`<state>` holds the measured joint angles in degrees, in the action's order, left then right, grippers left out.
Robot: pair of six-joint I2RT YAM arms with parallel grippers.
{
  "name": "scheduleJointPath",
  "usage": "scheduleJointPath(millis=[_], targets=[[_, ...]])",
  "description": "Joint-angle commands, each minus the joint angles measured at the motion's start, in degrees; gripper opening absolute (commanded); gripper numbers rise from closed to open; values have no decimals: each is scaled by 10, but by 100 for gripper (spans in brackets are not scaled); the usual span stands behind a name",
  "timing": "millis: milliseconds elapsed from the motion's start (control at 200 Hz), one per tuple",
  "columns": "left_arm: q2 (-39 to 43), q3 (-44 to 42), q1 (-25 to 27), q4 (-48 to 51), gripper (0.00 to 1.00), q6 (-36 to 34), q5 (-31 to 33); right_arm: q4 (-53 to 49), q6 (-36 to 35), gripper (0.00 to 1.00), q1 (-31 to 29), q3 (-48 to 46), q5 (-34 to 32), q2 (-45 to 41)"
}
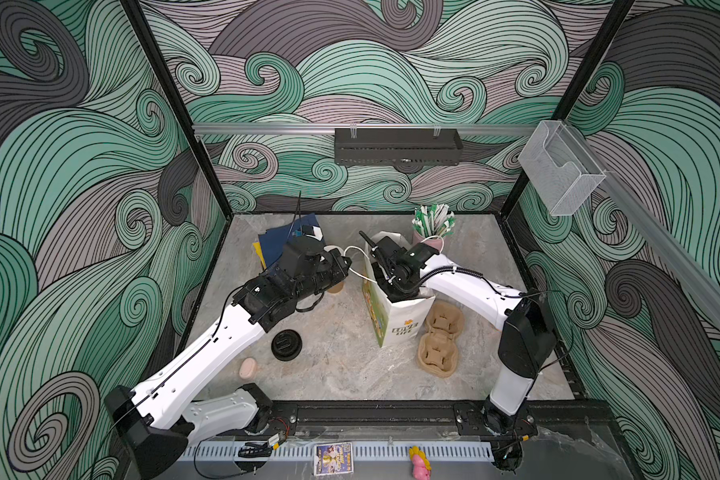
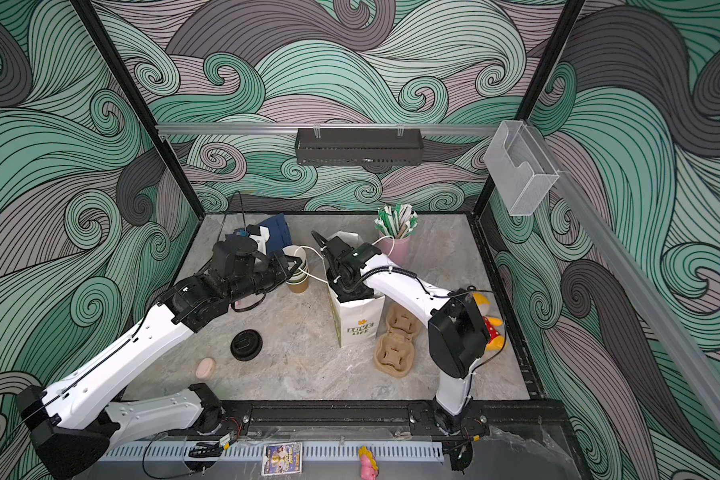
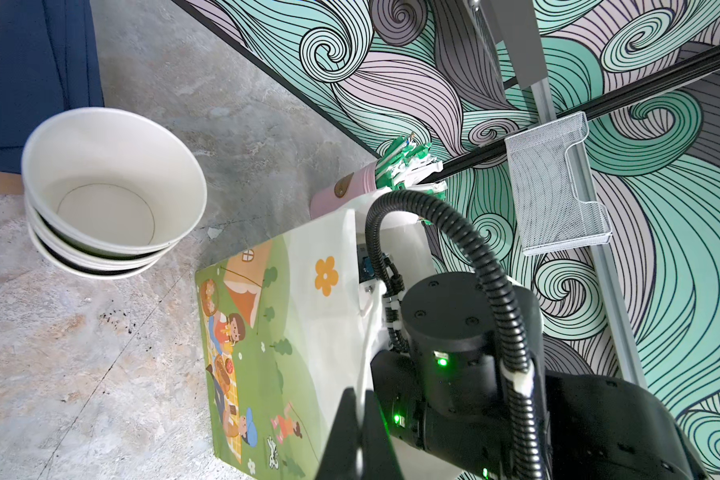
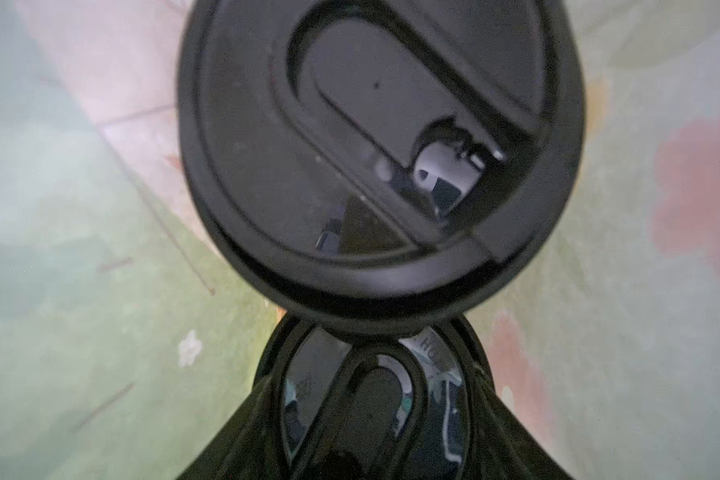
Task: Pack the takeout coffee
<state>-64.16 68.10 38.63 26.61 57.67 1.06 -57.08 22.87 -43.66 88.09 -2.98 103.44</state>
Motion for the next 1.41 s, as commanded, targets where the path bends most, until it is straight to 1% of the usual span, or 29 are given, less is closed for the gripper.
scheduleJointPath(millis=[0, 355, 1106, 1401], targets=[[7, 1, -5, 4, 0, 1, 8, -106, 10, 46, -9, -39, 19, 46], [-17, 24, -17, 7, 0, -10, -14, -85, 14, 46, -9, -73, 22, 48], [-12, 24, -19, 9, 0, -9, -17, -62, 8, 44, -7, -106, 23, 92], [-13, 18, -19, 1, 0, -3, -34, -61, 7, 44, -6, -110, 22, 85]])
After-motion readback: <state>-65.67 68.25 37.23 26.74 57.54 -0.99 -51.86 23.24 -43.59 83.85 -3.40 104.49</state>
